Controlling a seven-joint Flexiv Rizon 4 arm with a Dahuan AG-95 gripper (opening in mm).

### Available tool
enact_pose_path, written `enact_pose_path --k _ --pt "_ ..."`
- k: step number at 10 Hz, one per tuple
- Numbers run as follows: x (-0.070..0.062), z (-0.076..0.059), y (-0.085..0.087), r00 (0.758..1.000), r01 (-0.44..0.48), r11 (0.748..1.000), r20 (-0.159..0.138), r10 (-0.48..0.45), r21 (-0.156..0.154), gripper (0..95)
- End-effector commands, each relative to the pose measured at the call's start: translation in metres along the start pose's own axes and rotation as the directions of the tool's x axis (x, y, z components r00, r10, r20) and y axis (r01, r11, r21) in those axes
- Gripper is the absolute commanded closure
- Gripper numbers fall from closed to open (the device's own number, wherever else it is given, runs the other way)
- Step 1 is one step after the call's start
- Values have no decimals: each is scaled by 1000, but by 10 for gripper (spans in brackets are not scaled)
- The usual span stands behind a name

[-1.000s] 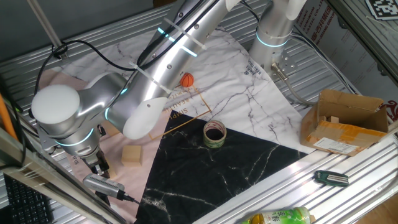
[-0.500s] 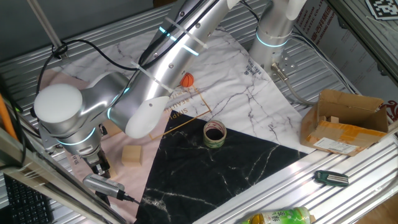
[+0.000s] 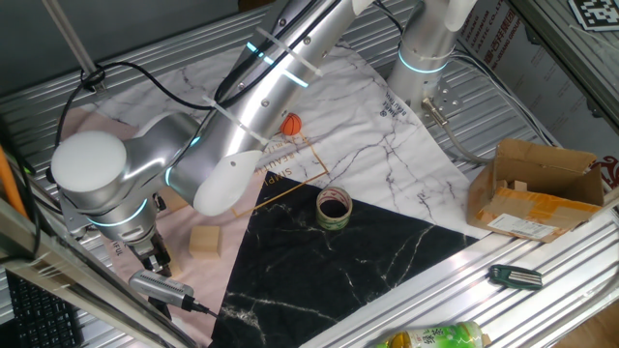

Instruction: Stack the blocks into a pyramid shape

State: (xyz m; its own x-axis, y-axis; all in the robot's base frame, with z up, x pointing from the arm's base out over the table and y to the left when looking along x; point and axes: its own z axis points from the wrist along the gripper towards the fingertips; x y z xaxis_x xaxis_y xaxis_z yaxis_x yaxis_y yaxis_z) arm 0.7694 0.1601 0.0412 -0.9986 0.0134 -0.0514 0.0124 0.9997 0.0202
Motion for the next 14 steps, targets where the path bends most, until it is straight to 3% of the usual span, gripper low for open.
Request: enact_pose_path --k 1,5,6,14 --pt "0 0 0 1000 0 1000 0 0 0 950" --pt "0 0 0 1000 0 1000 0 0 0 950" --pt "12 -42 5 998 57 998 -33 -58 -4 950" --pt "12 -47 6 997 69 998 -29 -70 -12 950"
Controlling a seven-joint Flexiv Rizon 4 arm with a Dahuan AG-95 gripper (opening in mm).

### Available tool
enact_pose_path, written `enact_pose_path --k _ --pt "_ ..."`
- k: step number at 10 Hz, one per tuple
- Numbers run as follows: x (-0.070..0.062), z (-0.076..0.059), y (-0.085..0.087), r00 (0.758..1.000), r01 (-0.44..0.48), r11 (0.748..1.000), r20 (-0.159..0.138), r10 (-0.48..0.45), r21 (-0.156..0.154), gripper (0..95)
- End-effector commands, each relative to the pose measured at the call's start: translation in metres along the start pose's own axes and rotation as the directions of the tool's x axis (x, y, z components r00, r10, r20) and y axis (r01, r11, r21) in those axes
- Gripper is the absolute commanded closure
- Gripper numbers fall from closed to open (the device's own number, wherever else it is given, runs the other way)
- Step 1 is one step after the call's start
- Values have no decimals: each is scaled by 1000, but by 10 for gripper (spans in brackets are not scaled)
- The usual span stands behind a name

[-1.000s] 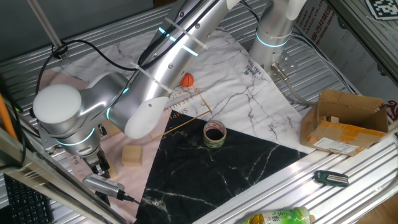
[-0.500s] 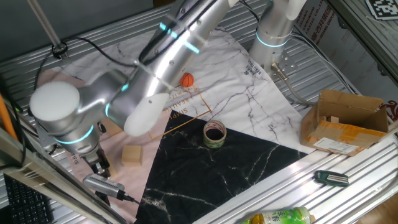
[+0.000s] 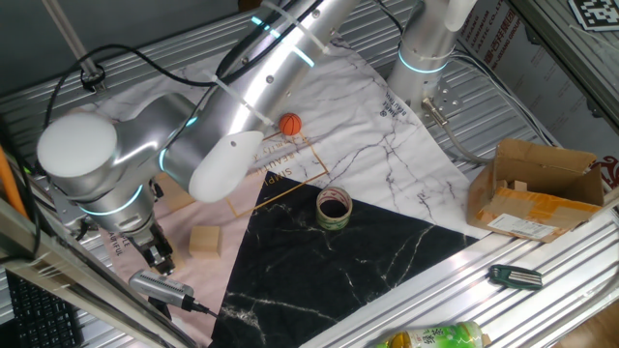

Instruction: Stack the blocks into a pyramid shape

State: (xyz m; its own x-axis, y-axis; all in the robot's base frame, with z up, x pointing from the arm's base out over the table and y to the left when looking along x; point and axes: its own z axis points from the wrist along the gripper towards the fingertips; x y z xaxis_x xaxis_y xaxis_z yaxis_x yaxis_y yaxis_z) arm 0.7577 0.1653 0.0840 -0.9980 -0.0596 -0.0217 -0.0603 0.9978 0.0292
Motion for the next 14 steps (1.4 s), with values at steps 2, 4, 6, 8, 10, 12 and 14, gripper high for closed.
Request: enact_pose_path --k 2,4,6,8,10,12,14 --pt "2 -17 -2 1000 -1 1000 -6 1 -8 950" --pt "5 -28 -3 1000 5 1000 -10 -5 -15 950" --pt "12 -38 0 1000 17 1000 -17 -18 -20 950" --pt "17 -47 0 999 39 999 -23 -40 -21 950" --pt "24 -58 -5 996 85 996 -37 -86 -27 950" --pt "40 -65 -5 949 312 950 -52 -312 -9 950" --pt "50 -67 -2 856 512 859 -63 -513 -21 950"
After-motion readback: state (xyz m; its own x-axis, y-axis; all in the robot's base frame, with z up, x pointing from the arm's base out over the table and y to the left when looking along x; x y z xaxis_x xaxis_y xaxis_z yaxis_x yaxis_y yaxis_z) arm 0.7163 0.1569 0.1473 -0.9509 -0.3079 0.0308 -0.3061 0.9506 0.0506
